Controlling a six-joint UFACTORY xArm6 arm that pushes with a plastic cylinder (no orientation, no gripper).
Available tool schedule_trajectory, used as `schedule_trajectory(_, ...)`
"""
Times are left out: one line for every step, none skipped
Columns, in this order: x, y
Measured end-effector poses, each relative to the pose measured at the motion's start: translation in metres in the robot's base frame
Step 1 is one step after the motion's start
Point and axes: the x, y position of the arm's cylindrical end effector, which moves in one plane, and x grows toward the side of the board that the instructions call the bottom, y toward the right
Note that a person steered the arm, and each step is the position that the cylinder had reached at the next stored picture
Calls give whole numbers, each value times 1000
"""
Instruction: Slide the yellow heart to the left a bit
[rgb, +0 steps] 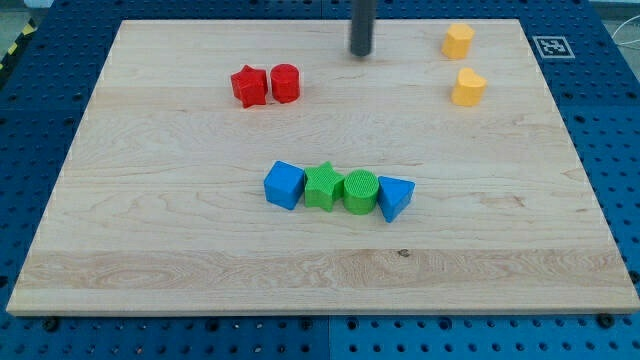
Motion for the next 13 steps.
schedule_trajectory(9, 80)
schedule_trajectory(45, 159)
schedule_trajectory(78, 227)
schedule_trajectory(102, 252)
schedule_trajectory(105, 213)
schedule_trajectory(101, 147)
schedule_trajectory(95, 92)
schedule_trajectory(91, 69)
schedule_trajectory(75, 77)
schedule_trajectory(52, 94)
schedule_trajectory(41, 80)
schedule_trajectory(41, 44)
schedule_trajectory(41, 17)
